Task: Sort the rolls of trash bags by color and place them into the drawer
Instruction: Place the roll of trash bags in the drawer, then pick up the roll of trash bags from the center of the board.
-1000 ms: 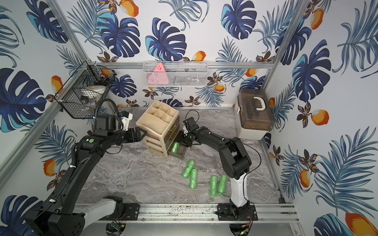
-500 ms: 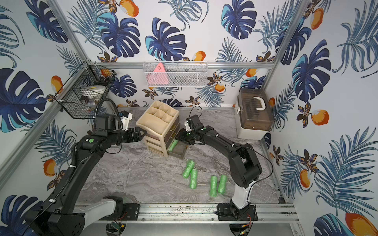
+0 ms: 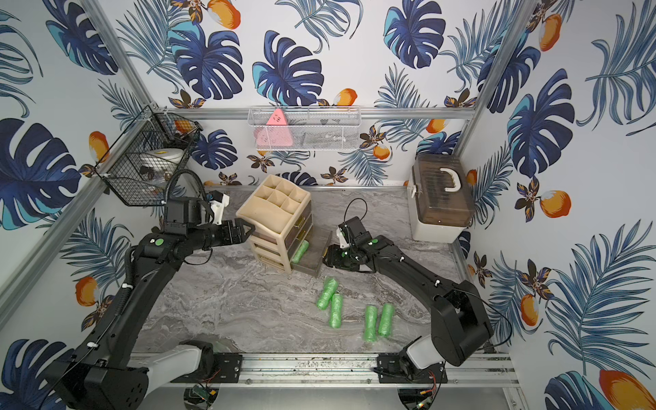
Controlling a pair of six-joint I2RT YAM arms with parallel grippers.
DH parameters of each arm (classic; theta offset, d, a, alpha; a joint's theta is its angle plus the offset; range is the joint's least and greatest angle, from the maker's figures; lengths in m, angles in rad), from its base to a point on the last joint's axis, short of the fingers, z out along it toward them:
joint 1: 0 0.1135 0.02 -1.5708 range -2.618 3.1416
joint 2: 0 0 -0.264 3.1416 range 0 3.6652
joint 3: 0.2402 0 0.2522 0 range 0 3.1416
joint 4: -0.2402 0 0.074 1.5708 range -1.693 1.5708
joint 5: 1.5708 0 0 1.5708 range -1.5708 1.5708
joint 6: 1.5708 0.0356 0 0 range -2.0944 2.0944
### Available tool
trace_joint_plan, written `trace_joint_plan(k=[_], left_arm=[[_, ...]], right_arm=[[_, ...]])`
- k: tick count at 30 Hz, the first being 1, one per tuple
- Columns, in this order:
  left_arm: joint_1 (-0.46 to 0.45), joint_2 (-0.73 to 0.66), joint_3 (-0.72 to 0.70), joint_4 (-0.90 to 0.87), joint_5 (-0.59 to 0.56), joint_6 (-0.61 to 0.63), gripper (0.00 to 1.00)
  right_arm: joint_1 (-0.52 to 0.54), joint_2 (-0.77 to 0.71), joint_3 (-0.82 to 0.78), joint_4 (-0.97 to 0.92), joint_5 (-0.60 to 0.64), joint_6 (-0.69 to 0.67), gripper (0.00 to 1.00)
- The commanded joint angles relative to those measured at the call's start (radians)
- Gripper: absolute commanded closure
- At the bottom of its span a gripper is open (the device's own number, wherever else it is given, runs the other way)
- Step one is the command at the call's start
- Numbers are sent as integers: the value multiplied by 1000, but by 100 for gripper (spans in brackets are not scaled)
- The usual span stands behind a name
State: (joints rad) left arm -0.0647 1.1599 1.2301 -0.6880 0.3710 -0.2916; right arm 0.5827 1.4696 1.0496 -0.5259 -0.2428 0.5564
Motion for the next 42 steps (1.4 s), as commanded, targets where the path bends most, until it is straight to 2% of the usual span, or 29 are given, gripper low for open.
trace_joint_plan(k=[1,12,26,29,33,36,42], left_arm=[[5,4,9,34,-7,5,18],[8,12,32,32,-9,8,17],[48,45,114,5,-12,48,15],[55,67,144,1,-18,56,14],[60,93,160,23,-28,51,14],[63,110,161,50,-46,45,14],[63,159,187,74,-84,54,14]], right_arm=[[16,-40,-63,-58,32,-17,44],[106,-98,-300,12,20,63,40],[146,0,-320,78,16,86,43],[146,7,-331,92,13,93,48],[147,12,-341,112,-5,105,60],[146,-2,-338,104,-8,108,73],[139,-80,-273,8,32,90,80]])
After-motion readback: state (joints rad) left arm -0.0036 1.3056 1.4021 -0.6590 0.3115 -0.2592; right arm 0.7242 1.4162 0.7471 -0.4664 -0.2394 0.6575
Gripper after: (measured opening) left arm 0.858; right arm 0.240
